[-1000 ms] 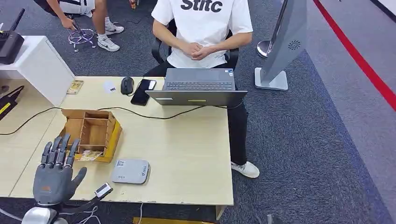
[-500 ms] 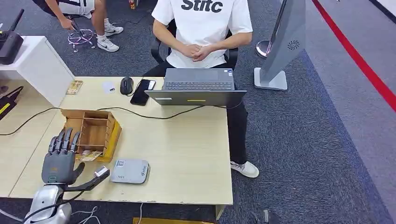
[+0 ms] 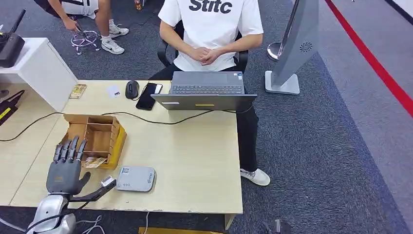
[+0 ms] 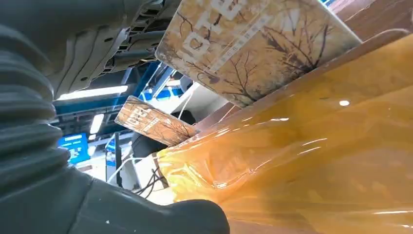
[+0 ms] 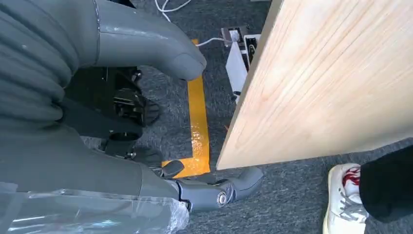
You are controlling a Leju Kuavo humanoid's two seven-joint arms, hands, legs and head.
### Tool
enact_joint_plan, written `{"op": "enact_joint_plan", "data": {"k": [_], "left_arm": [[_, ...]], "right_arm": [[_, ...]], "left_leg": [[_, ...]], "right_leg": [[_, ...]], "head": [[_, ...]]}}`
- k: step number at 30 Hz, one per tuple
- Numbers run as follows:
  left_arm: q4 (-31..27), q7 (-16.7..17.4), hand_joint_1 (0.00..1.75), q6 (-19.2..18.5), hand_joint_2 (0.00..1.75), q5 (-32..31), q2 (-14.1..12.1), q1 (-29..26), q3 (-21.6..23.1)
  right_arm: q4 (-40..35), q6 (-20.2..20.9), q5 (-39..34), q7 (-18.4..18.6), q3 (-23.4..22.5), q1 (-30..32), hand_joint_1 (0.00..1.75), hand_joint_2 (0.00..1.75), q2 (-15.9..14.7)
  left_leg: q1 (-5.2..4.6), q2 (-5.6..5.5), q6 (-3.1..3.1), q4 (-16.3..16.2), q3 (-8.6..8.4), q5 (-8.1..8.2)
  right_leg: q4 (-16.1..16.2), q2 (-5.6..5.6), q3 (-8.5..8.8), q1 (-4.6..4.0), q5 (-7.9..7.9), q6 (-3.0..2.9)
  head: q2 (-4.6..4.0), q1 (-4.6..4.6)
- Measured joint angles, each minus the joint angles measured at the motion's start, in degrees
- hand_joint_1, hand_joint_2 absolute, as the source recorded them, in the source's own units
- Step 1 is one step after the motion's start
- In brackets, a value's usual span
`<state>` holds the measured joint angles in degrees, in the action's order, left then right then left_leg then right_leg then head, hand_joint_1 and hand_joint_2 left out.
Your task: Pass the card to the sensor for recognition and then transmit it.
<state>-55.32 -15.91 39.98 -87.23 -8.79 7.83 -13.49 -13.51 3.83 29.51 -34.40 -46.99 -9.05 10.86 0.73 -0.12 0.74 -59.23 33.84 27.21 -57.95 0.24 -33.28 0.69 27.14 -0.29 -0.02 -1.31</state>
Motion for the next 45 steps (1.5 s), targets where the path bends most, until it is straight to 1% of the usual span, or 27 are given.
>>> {"op": "enact_joint_plan", "data": {"k": [5,7,9,12,15,18,28,29,30,31,32,33,34,37,42,45], "left_arm": [[-0.1,-0.2,0.00,0.0,1.75,0.2,0.0,-0.2,0.2],[-0.8,-0.7,0.00,0.0,1.75,0.2,0.0,-0.7,0.4],[-2.2,-1.8,0.00,0.0,1.75,0.3,0.2,-1.5,0.7],[-5.1,-2.5,0.00,0.0,1.75,0.2,0.7,-2.8,1.5],[-7.5,-2.5,0.00,0.0,1.75,0.0,1.1,-3.7,2.4],[-8.7,-2.0,0.00,0.0,1.75,0.0,1.2,-4.1,3.0],[-9.7,-1.9,0.00,0.0,1.75,0.2,1.2,-4.5,3.8],[-9.7,-1.0,0.00,0.0,1.75,0.6,1.2,-4.5,3.8],[-9.8,2.6,0.00,0.0,1.75,2.1,0.6,-4.7,5.0],[-9.9,6.1,1.75,0.0,1.75,3.7,-0.5,-4.7,7.2],[-9.9,7.8,1.75,0.0,1.75,4.3,-1.4,-4.7,8.9],[-9.9,8.2,1.75,0.0,1.75,4.6,-2.2,-4.7,10.1],[-9.9,7.5,1.75,0.0,1.75,4.6,-2.4,-4.7,10.8],[-9.9,3.6,1.75,0.0,1.75,3.7,-2.5,-4.9,10.9],[-9.9,1.4,1.75,0.0,1.75,2.2,-2.3,-4.9,10.8],[-9.9,0.9,1.75,0.0,1.75,1.6,-2.3,-5.0,10.7]], "right_arm": [[0.0,-0.1,0.1,-0.1,0.1,0.0,0.00,1.75,0.0],[0.0,-0.1,0.0,-0.1,0.1,0.0,0.00,1.75,0.0],[0.0,-0.1,-0.2,0.0,0.1,0.0,0.00,1.75,0.0],[0.0,-0.2,-0.2,-0.1,0.1,0.0,0.00,1.75,0.0],[0.0,-0.2,-0.3,-0.1,0.1,0.0,0.00,1.75,0.0],[0.0,-0.2,-0.3,-0.1,0.1,0.0,0.00,1.75,0.0],[0.0,-0.2,-0.7,-0.1,0.1,0.0,0.00,1.75,0.0],[0.0,-0.2,-0.9,-0.1,0.1,0.0,0.00,1.75,0.0],[0.0,-0.4,-1.3,-0.1,0.2,0.0,0.00,1.75,0.0],[0.0,-0.5,-1.4,-0.1,0.3,0.1,0.00,1.75,0.0],[0.0,-0.6,-1.5,0.0,0.4,0.1,0.00,1.75,0.0],[0.0,-0.6,-1.6,0.0,0.5,0.1,0.00,1.75,0.0],[0.0,-0.6,-1.7,0.0,0.6,0.1,0.00,1.75,0.0],[0.0,-0.4,-1.9,0.1,0.7,0.1,0.00,1.75,0.0],[0.0,-0.4,-2.1,-0.2,0.7,0.1,0.00,1.75,0.0],[0.0,-0.5,-2.2,-0.2,0.7,0.1,0.00,1.75,0.0]], "left_leg": [[0.00,0.00,0.00,0.0,0.00,0.00],[-0.01,0.00,0.00,0.0,0.00,0.00],[-0.01,0.01,0.00,0.0,0.00,0.00],[-0.01,0.01,0.00,0.0,0.00,0.00],[-0.01,0.00,0.00,0.0,0.00,0.00],[0.00,0.00,0.00,0.0,-0.01,0.00],[0.00,0.00,0.00,0.0,0.00,0.00],[0.00,0.00,0.00,0.0,0.00,0.00],[0.00,0.02,0.00,0.0,-0.01,0.00],[0.01,0.02,0.00,0.0,0.00,0.00],[0.00,0.01,0.00,0.0,-0.01,0.00],[0.00,0.01,0.00,0.0,0.00,0.00],[0.00,0.00,0.00,0.0,0.00,0.00],[0.01,0.00,0.00,0.0,0.00,0.00],[-0.01,0.02,0.00,0.0,0.01,0.00],[0.00,0.01,0.00,0.0,0.01,0.00]], "right_leg": [[0.0,0.00,0.00,0.00,0.00,0.00],[0.0,0.00,0.00,0.00,0.00,0.00],[0.0,0.01,-0.01,0.00,0.00,0.00],[0.0,0.01,-0.01,0.00,0.00,0.00],[0.0,0.00,-0.01,0.00,0.00,0.00],[0.0,0.00,-0.01,0.00,0.00,0.00],[0.0,0.00,-0.01,0.00,0.00,0.00],[0.0,0.00,-0.01,0.00,0.00,0.00],[0.0,0.03,-0.02,0.00,0.00,0.00],[0.0,0.02,-0.02,0.00,0.00,0.00],[0.0,0.01,-0.02,0.00,0.00,0.00],[0.0,0.00,-0.01,0.00,0.00,0.00],[0.0,-0.02,0.00,0.00,0.00,0.00],[0.0,0.00,-0.01,0.00,0.00,0.00],[0.0,-0.01,0.00,0.00,0.00,0.00],[0.0,-0.01,-0.01,0.00,0.00,0.00]], "head": [[0.00,0.02],[0.00,0.00],[0.00,0.02],[0.00,0.02],[0.00,0.00],[0.00,0.00],[0.00,0.02],[0.00,0.02],[0.00,0.00],[0.00,0.02],[0.00,0.00],[0.00,0.00],[0.00,0.00],[0.00,0.04],[0.00,0.04],[0.00,0.02]]}}
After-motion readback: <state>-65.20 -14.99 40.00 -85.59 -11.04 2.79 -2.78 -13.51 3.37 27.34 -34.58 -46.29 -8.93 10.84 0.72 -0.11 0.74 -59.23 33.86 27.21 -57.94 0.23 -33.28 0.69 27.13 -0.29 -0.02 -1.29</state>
